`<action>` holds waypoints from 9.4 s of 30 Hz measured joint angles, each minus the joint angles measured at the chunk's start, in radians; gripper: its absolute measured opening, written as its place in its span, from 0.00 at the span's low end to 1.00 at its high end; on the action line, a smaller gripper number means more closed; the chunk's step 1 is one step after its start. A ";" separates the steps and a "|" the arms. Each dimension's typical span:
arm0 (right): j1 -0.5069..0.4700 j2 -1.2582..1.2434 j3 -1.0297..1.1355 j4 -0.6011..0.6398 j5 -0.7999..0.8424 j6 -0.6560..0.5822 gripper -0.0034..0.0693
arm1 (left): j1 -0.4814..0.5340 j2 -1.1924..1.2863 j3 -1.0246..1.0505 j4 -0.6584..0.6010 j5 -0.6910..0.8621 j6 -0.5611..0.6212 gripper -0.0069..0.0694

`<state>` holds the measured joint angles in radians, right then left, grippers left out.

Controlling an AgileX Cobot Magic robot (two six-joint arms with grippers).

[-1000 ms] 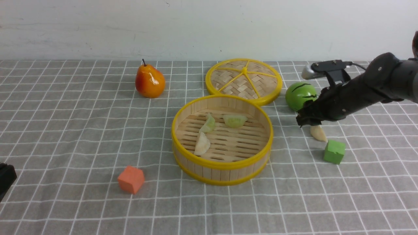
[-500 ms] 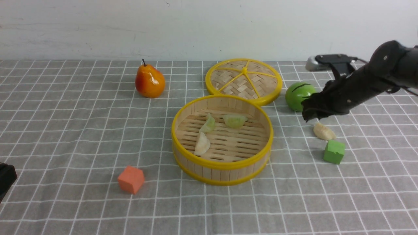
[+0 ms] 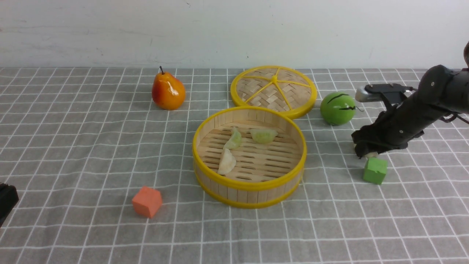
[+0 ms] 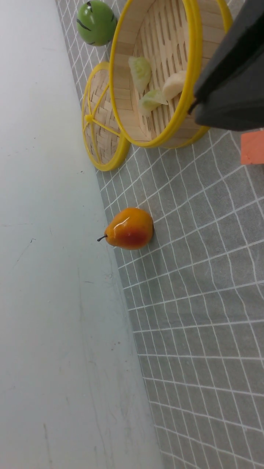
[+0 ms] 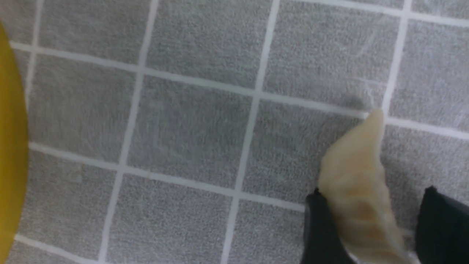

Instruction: Put the dumplings into the steamer on the table with the grey tablecloth.

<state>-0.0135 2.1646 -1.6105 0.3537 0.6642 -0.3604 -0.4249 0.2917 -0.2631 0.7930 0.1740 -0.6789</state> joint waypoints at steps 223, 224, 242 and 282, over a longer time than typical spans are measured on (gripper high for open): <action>-0.005 -2.175 1.628 -0.224 -0.273 0.399 0.16 | 0.309 -0.301 0.293 -0.793 0.229 0.504 0.07; -0.005 -2.175 1.628 -0.224 -0.273 0.399 0.16 | 0.309 -0.301 0.293 -0.793 0.229 0.504 0.07; -0.005 -2.175 1.628 -0.224 -0.273 0.399 0.20 | 0.309 -0.301 0.293 -0.793 0.229 0.505 0.07; -0.005 -2.175 1.628 -0.224 -0.273 0.399 0.27 | 0.309 -0.301 0.293 -0.793 0.229 0.505 0.09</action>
<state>-0.0186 -0.0108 0.0176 0.1292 0.3911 0.0386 -0.1156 -0.0097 0.0304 0.0000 0.4033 -0.1737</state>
